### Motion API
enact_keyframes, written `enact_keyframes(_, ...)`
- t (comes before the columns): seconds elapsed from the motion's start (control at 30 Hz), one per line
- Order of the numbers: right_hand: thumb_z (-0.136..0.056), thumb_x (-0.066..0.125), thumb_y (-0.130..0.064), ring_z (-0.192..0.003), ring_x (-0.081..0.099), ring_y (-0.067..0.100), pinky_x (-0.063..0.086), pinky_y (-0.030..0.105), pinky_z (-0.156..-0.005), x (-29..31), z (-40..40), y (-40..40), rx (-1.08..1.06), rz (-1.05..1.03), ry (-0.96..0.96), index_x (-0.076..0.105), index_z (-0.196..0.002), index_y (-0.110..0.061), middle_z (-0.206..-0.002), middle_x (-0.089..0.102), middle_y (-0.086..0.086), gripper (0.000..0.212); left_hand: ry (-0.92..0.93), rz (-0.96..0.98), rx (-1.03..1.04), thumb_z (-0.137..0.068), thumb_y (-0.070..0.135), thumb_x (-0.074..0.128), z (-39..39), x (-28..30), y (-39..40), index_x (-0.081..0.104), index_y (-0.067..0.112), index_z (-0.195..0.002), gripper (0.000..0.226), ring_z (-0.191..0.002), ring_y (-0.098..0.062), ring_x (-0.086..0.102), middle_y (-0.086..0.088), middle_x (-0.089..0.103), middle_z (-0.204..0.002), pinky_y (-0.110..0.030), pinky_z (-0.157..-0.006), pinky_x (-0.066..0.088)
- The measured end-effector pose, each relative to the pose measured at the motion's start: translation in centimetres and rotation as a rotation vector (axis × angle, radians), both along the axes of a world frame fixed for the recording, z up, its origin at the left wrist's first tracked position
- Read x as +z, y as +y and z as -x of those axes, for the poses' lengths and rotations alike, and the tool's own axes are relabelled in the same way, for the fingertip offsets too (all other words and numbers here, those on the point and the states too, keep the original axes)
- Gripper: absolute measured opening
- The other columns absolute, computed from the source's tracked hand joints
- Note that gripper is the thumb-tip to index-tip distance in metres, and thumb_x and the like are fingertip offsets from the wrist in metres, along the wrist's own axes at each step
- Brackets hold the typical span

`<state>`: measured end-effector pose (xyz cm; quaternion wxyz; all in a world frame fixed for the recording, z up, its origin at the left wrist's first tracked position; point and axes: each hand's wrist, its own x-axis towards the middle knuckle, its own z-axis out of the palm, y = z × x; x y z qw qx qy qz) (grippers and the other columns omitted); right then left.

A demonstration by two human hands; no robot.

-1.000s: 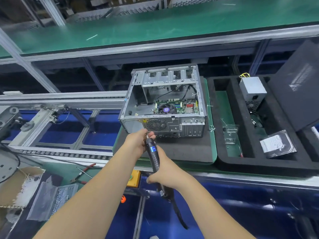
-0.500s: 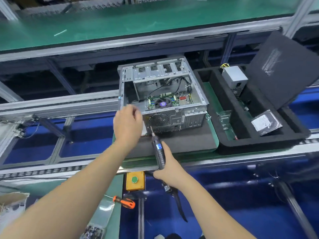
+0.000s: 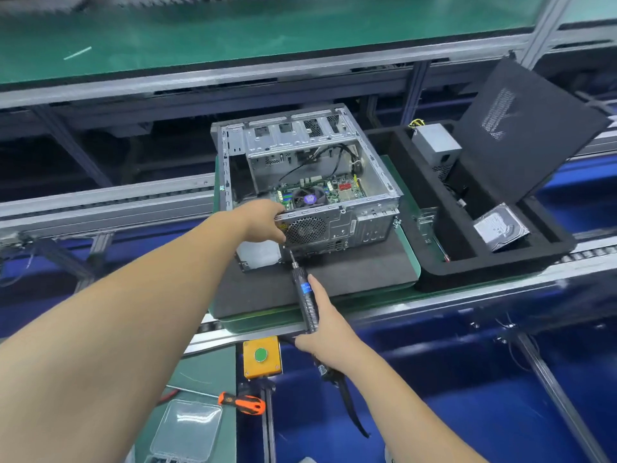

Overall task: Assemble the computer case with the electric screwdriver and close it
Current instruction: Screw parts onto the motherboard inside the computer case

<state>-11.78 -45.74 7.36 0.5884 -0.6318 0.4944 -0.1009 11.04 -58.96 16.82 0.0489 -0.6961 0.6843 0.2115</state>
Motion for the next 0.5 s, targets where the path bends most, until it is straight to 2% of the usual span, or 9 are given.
enact_keyframes(0.2, -0.081, 0.078, -0.015, -0.083, 0.06, 0.014, 0.051, 0.026, -0.064, 0.29, -0.24, -0.03, -0.001, 0.008, 0.005, -0.006, -0.152, -0.068, -0.139, 0.049, -0.007, 0.121, 0.018, -0.013, -0.029, -0.093, 0.034, 0.07, -0.28, -0.22, -0.03, 0.053, 0.015, -0.139, 0.053, -0.117, -0.027, 0.059, -0.004, 0.064, -0.13, -0.037, -0.098, 0.046)
enact_keyframes(0.3, -0.081, 0.077, -0.015, -0.084, 0.059, 0.012, 0.05, 0.027, -0.066, 0.43, -0.42, -0.07, -0.002, 0.021, -0.003, -0.005, -0.152, -0.068, -0.142, 0.048, -0.005, 0.121, 0.029, -0.028, -0.037, -0.094, 0.034, 0.069, -0.39, -0.25, -0.08, 0.057, 0.015, -0.126, 0.039, -0.1, -0.022, 0.063, -0.002, 0.072, -0.113, -0.037, -0.088, 0.049)
enact_keyframes(0.5, -0.082, 0.078, -0.016, -0.088, 0.06, 0.014, 0.05, 0.027, -0.067, 0.46, -0.55, -0.07, -0.001, 0.017, 0.003, -0.006, -0.151, -0.068, -0.144, 0.046, -0.005, 0.121, 0.058, -0.02, -0.019, -0.095, 0.034, 0.068, -0.37, -0.18, 0.05, 0.052, 0.012, -0.135, 0.049, -0.093, -0.018, 0.063, 0.007, 0.071, -0.094, -0.032, -0.078, 0.042)
